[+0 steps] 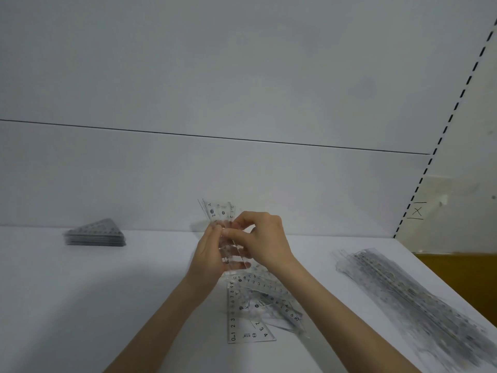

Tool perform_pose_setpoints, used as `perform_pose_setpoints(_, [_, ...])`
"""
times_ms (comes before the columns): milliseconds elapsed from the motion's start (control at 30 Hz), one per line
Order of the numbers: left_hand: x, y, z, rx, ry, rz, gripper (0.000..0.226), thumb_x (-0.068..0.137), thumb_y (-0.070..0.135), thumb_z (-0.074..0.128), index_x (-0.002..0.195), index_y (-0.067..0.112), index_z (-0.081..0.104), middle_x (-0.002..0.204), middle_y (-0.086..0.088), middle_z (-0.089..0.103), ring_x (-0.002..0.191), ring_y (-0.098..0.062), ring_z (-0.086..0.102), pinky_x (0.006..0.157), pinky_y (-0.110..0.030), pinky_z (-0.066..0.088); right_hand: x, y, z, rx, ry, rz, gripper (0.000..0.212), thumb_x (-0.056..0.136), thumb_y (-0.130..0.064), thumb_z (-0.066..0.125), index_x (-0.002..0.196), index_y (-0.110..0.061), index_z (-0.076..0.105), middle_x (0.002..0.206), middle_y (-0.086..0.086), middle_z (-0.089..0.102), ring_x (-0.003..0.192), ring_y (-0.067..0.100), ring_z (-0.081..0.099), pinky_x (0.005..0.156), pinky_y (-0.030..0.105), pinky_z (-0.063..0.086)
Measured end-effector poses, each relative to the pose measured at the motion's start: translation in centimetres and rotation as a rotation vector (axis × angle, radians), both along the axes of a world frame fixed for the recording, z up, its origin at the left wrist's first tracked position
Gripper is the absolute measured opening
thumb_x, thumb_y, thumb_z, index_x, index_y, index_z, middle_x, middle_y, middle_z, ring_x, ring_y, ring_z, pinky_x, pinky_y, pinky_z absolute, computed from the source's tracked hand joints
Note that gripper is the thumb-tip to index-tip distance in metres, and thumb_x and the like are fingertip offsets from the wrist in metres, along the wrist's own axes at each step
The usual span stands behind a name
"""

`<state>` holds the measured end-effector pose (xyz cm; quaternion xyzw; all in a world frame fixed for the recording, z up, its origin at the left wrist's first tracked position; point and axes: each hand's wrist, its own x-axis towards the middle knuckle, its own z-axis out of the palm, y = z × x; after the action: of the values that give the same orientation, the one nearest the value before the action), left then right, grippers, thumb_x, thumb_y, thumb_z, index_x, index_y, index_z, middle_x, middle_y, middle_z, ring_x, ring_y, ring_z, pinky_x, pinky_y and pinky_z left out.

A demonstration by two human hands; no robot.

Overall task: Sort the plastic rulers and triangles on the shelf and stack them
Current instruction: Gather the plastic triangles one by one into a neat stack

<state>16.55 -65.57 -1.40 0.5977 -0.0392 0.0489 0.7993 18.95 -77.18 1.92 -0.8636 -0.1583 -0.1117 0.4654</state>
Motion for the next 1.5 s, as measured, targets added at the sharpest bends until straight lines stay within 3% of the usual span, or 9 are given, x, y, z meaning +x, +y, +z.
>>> perform_pose_setpoints(167, [-0.1,0.0,0.6,-0.082,0.066,-0.037,0.038,0.103,0.032,0.027,0.103,0.007,0.056,0.073,-0.013,0.062,0.054,-0.022,0.059,0.056,-0.039,0.054,-0.4,0.0,0.0,-0.129,-0.103,0.006,0.025,0.084,-0.05,0.063,0.094,-0.028,0.069,0.09,-0.005,0.07,0.07,0.017,0.065,0.072,0.037,0.055])
perform_pose_setpoints(300, [-0.2,-0.3,1.1,-0.167,0.158,-0.051,0.035,0.099,0.031,0.028,0.085,0.013,0.053,0.052,-0.003,0.048,0.04,-0.014,0.041,0.05,-0.024,0.03,-0.7,0.8,-0.3,-0.362,-0.266,-0.094,0.047,0.086,-0.064,0.05,0.109,-0.022,0.051,0.095,-0.002,0.066,0.083,0.025,0.061,0.07,0.034,0.048])
perform_pose_setpoints(567, [0.3,0.4,0.6,-0.185,0.243,-0.155,0.041,0.1,0.042,0.024,0.081,0.014,0.048,0.047,-0.001,0.037,0.039,-0.013,0.026,0.047,-0.021,0.021,0.0,-0.1,0.0,-0.661,-0.426,0.071,0.056,0.086,-0.064,0.042,0.114,-0.016,0.044,0.093,-0.003,0.067,0.07,0.025,0.062,0.057,0.03,0.038])
perform_pose_setpoints(767, [0.9,1.3,0.7,-0.262,0.235,-0.071,0.018,0.092,0.019,0.032,0.086,0.009,0.046,0.053,-0.009,0.045,0.035,-0.014,0.031,0.038,-0.019,0.023,2.1,-5.9,0.2,-0.436,-0.196,-0.004,0.015,0.098,-0.031,0.049,0.1,-0.021,0.059,0.085,-0.004,0.071,0.069,0.017,0.064,0.074,0.037,0.055])
perform_pose_setpoints(900, [1.2,1.3,0.4,-0.209,0.256,-0.035,0.019,0.091,0.013,0.032,0.087,0.004,0.049,0.055,-0.009,0.048,0.034,-0.014,0.034,0.039,-0.014,0.023,1.6,-8.4,-2.3,-0.628,0.152,0.012,0.03,0.084,-0.054,0.064,0.088,-0.024,0.068,0.082,-0.008,0.066,0.081,0.012,0.063,0.074,0.029,0.051])
perform_pose_setpoints(1033, [1.4,1.1,0.1,-0.171,0.263,-0.042,0.022,0.093,0.013,0.03,0.085,0.004,0.048,0.051,-0.01,0.048,0.031,-0.014,0.031,0.04,-0.012,0.023,0.8,-8.1,-3.6,-0.507,0.278,-0.015,0.046,0.068,-0.053,0.079,0.101,-0.022,0.07,0.084,-0.009,0.065,0.084,0.009,0.064,0.082,0.029,0.054])
perform_pose_setpoints(1300, [1.5,1.1,0.0,-0.169,0.239,-0.044,0.02,0.091,0.013,0.031,0.085,0.004,0.047,0.05,-0.01,0.047,0.031,-0.014,0.031,0.04,-0.012,0.023,0.9,-9.3,-3.6,-0.35,0.32,-0.227,0.01,0.068,-0.027,0.08,0.072,-0.029,0.071,0.074,-0.014,0.068,0.081,0.005,0.064,0.076,0.023,0.052])
perform_pose_setpoints(1400, [1.4,1.1,-0.2,-0.174,0.228,-0.06,0.022,0.093,0.016,0.031,0.085,0.005,0.048,0.05,-0.01,0.048,0.032,-0.014,0.032,0.04,-0.013,0.023,0.4,-10.2,-2.8,0.011,0.399,-0.18,0.008,0.073,-0.011,0.08,0.07,-0.015,0.074,0.063,-0.005,0.068,0.059,0.007,0.058,0.053,0.017,0.042])
perform_pose_setpoints(1500, [1.2,0.8,-0.2,-0.187,0.227,-0.09,0.036,0.099,0.03,0.026,0.085,0.007,0.049,0.051,-0.009,0.05,0.033,-0.014,0.034,0.04,-0.014,0.023,-0.8,-9.4,-1.2,0.397,0.457,-0.048,0.003,0.08,-0.005,0.074,0.079,-0.006,0.071,0.076,0.011,0.07,0.058,0.01,0.062,0.053,0.019,0.046])
